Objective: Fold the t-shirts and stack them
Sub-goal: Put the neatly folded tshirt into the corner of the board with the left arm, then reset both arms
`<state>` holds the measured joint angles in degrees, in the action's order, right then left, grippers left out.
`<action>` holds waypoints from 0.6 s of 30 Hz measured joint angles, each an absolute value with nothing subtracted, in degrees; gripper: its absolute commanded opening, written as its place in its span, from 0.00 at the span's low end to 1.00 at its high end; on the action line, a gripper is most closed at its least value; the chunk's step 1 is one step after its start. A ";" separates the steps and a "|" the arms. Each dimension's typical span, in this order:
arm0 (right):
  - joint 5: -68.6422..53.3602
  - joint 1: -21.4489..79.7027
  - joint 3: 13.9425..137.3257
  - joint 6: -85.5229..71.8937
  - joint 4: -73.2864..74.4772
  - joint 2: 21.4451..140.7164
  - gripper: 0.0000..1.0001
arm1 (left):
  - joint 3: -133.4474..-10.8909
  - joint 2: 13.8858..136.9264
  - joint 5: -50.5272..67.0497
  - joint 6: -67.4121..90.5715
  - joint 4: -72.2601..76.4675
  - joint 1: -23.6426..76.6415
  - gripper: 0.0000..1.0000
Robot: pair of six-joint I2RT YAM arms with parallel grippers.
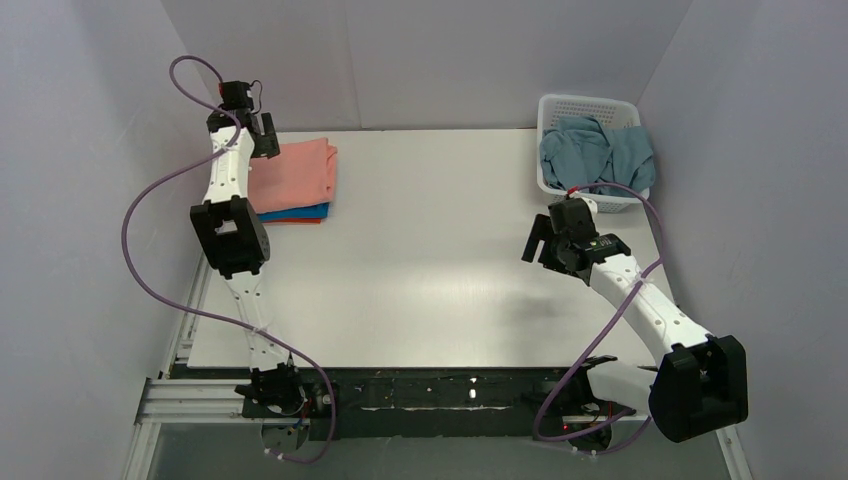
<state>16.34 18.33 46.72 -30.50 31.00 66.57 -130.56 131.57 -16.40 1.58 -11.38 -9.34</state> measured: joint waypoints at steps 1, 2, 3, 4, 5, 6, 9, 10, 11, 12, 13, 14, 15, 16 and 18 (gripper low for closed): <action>16.32 18.33 46.72 -30.83 31.18 66.57 0.92 | -130.56 131.76 -16.99 2.15 -11.00 -9.54 0.98; 16.32 18.33 46.72 -31.27 31.33 66.57 0.92 | -130.56 131.92 -17.37 2.70 -10.90 -9.72 0.98; 16.32 18.33 46.72 -31.40 31.42 66.57 0.92 | -130.61 131.92 -17.52 3.20 -11.03 -9.89 0.98; 16.32 18.33 46.72 -31.55 31.55 66.57 0.92 | -130.89 131.92 -17.54 3.86 -11.29 -9.98 0.98; 16.32 18.33 46.72 -31.62 31.62 66.57 0.92 | -131.46 131.92 -17.50 4.58 -11.68 -10.02 0.98; 16.32 18.33 46.72 -31.73 31.62 66.57 0.92 | -132.16 131.92 -17.39 5.21 -12.21 -10.02 0.98; 16.34 18.33 46.72 -32.08 31.62 66.19 0.92 | -134.67 131.79 -15.46 7.88 -13.63 -10.02 0.98; 16.32 18.33 46.72 -32.29 31.62 66.00 0.92 | -134.91 131.59 -14.39 8.82 -13.93 -10.02 0.98; 16.32 18.33 46.72 -32.56 31.62 65.73 0.93 | -134.91 131.28 -12.84 9.89 -14.48 -10.02 0.98; 16.34 18.33 46.72 -32.80 31.62 65.41 0.93 | -134.74 130.78 -11.09 11.07 -15.18 -10.02 0.98; 16.34 18.33 46.72 -32.88 31.59 64.95 0.93 | -134.10 130.15 -9.54 12.16 -15.55 -10.02 0.98; 16.34 18.33 46.72 -33.01 31.59 64.40 0.93 | -132.51 128.75 -7.51 13.72 -15.86 -10.02 0.98; 16.34 18.33 46.72 -33.06 31.59 63.90 0.93 | -130.91 127.39 -5.80 14.96 -15.99 -10.00 0.98; 16.34 18.33 46.72 -33.12 31.57 63.11 0.93 | -127.70 124.97 -3.53 16.56 -15.62 -10.00 0.98; 16.34 18.33 46.61 -33.26 31.48 61.78 0.93 | -118.34 117.84 0.58 19.81 -14.17 -9.74 0.98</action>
